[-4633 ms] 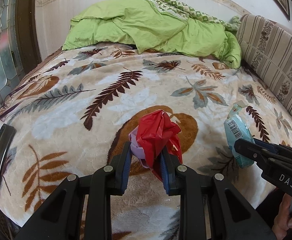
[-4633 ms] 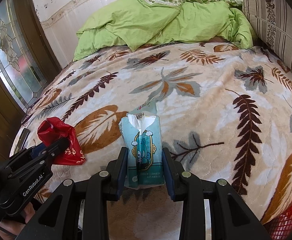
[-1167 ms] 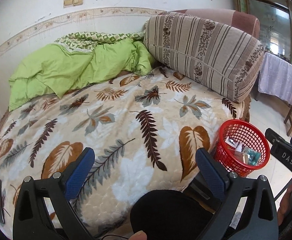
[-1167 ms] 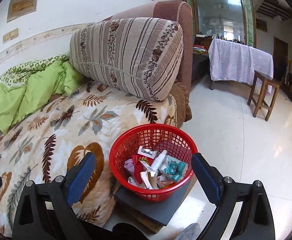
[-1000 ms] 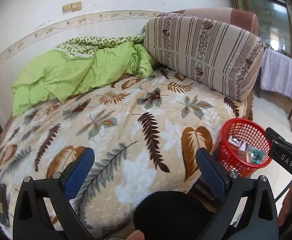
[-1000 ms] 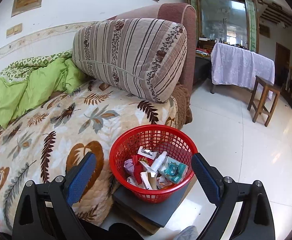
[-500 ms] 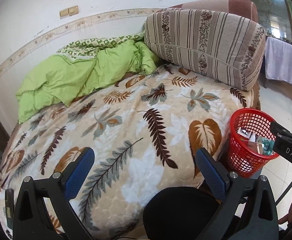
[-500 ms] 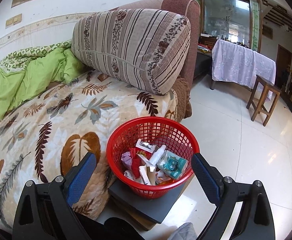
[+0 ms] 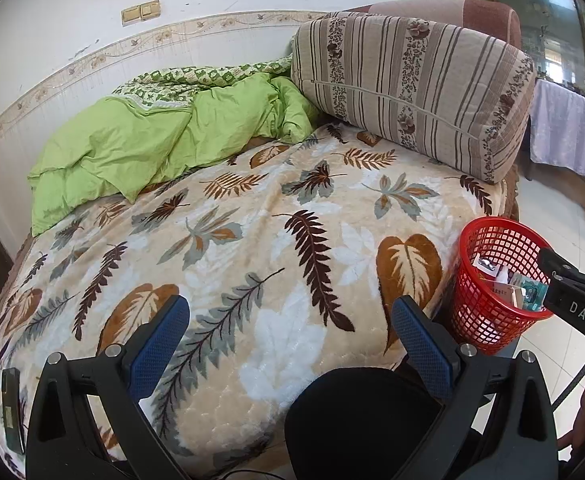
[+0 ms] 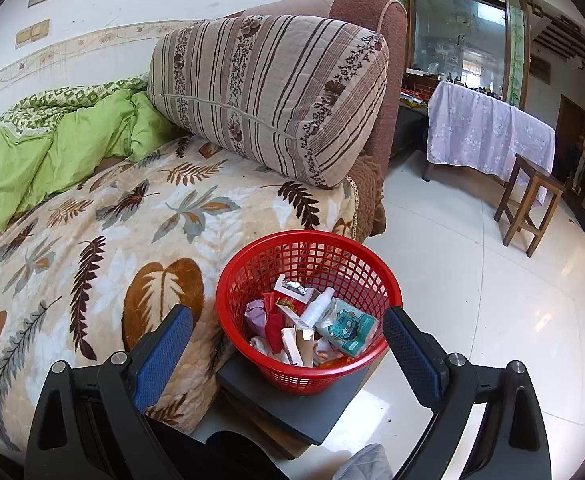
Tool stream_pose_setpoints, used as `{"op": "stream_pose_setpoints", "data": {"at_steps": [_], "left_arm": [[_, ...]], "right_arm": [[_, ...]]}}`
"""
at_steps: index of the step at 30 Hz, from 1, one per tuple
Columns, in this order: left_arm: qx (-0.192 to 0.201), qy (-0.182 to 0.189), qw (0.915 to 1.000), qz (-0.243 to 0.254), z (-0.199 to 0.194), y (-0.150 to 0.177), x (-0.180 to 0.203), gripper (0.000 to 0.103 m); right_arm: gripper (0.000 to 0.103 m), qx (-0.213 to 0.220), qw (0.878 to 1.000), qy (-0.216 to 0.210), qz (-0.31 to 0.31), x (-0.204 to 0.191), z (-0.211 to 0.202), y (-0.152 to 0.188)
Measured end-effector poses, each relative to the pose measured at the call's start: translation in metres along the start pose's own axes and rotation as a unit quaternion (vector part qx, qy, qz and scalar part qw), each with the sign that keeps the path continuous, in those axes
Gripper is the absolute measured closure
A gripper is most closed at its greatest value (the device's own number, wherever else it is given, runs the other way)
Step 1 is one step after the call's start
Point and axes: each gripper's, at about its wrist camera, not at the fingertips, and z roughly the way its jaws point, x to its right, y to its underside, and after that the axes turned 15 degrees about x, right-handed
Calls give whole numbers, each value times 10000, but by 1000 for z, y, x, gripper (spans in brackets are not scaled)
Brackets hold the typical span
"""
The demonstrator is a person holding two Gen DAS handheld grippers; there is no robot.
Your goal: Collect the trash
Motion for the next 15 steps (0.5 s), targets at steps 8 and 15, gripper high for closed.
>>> {"op": "stream_pose_setpoints", "data": {"at_steps": [8, 15], "left_arm": [[13, 6, 10000, 5, -1, 0, 2, 2], [3, -1, 10000, 0, -1, 0, 2, 2]], "right_arm": [[6, -1, 10000, -6, -1, 0, 0, 0], [6, 0, 10000, -7, -1, 0, 0, 0]]}}
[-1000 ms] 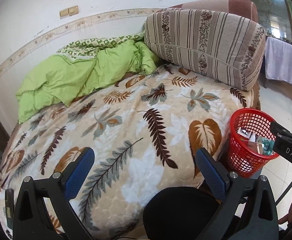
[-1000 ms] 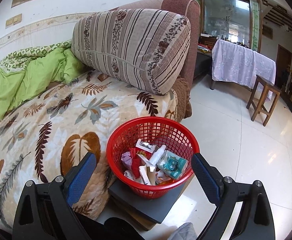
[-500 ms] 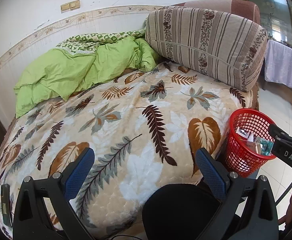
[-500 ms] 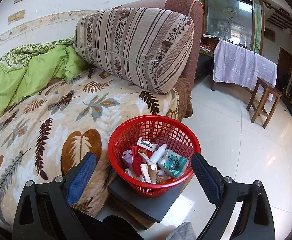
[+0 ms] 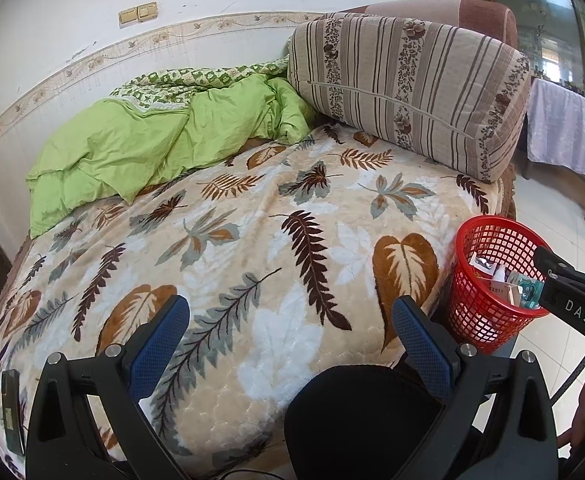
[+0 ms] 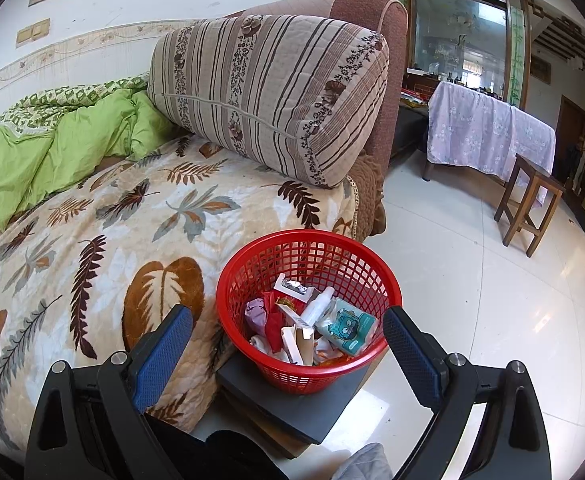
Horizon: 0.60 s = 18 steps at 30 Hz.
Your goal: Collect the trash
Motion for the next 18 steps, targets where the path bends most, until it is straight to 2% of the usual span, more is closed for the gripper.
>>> {"op": "stream_pose_setpoints", "data": {"at_steps": [18], "left_arm": [[10, -2, 10000, 14, -1, -1, 3, 2]], "right_arm": [[6, -10, 10000, 0, -6, 0, 0, 1]]}}
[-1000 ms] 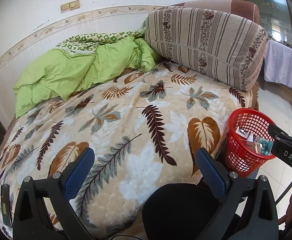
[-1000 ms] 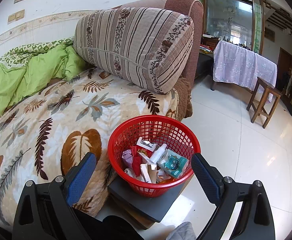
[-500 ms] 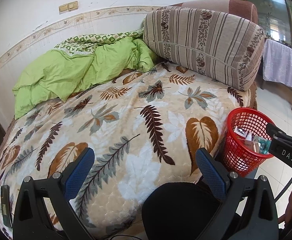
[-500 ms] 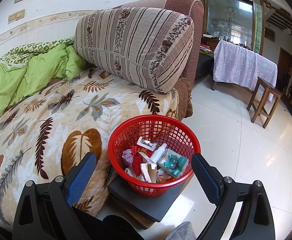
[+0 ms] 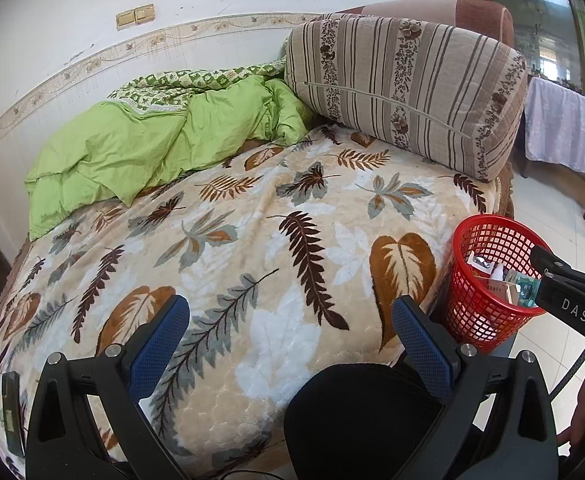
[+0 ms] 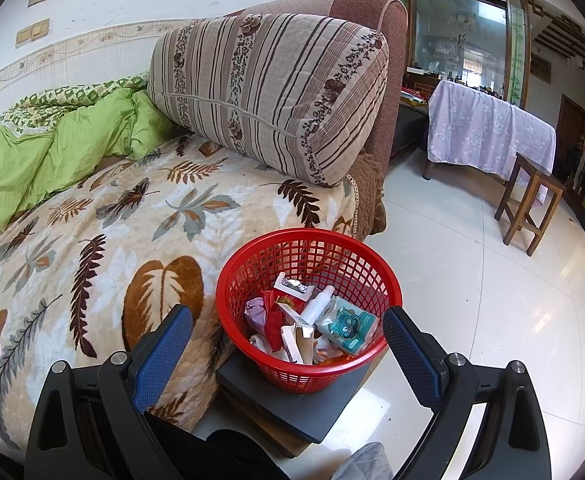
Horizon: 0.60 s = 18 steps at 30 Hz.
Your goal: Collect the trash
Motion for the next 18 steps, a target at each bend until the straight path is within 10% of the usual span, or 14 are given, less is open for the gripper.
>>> {"op": "stream_pose_setpoints", "data": {"at_steps": [11, 18], "left_arm": [[-7, -32, 10000, -7, 1, 0, 0, 2], [-202, -511, 9972, -508, 9, 1, -44, 2]], "right_arm": [[6, 10, 10000, -62, -20, -2, 0, 1], [6, 46, 9948, -922, -433, -50, 11, -11]]}}
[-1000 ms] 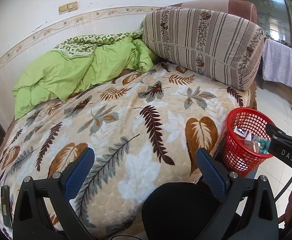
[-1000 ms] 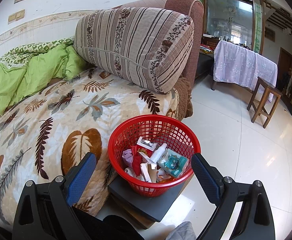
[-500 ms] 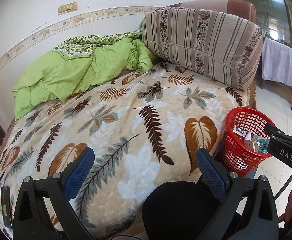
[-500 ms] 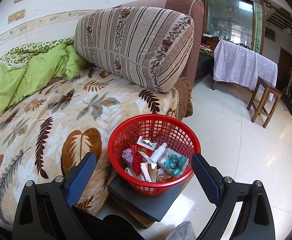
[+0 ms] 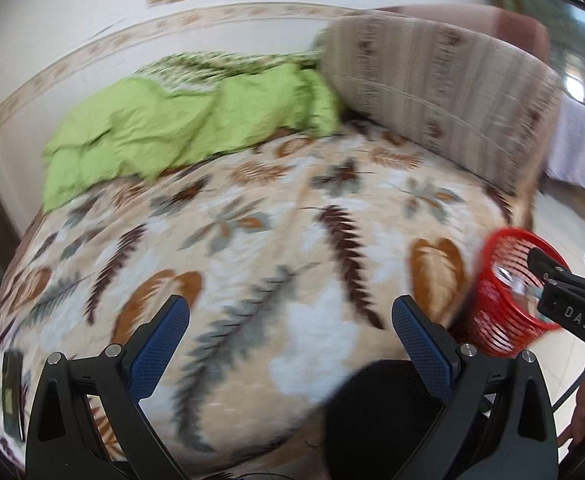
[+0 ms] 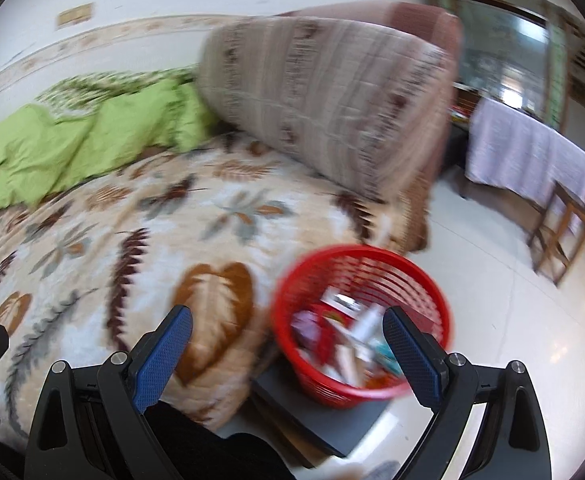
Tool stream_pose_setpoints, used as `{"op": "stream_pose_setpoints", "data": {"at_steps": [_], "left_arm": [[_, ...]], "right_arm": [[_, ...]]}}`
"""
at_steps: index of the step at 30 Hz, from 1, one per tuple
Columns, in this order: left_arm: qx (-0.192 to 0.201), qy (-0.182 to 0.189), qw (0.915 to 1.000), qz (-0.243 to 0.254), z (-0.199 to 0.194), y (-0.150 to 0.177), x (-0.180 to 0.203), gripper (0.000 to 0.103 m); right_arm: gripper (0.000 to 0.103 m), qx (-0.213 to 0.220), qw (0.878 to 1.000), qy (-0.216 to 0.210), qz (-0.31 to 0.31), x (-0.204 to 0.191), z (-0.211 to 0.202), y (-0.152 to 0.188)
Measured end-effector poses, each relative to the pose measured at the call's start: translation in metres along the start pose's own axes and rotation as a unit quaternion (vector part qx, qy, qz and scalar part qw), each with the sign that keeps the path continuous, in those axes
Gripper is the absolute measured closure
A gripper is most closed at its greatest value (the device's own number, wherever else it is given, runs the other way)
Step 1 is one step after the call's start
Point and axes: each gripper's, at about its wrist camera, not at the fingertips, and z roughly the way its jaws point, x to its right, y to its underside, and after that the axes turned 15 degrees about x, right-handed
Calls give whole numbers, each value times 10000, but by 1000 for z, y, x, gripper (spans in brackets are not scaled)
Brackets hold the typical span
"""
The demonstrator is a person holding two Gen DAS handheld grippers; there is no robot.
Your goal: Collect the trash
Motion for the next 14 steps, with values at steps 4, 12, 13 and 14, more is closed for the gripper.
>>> {"op": "stream_pose_setpoints", "data": {"at_steps": [4, 12, 13, 14], "left_arm": [[-158, -642, 9967, -462, 15, 4, -58, 2], [-911, -1712, 9714, -1371, 60, 36, -166, 2], [-1021, -1790, 9684, -1405, 68, 41, -174, 2], [-1103, -1880, 9660, -1391, 78, 44, -179, 2]], "right_arm": [[3, 95, 9965, -760, -331, -60, 16, -21], [3, -449, 9830, -1597, -784, -206, 82, -7], [3, -588, 9820, -1549, -905, -228, 97, 1], [3, -646, 9807, -1564, -976, -244, 109, 6]]}}
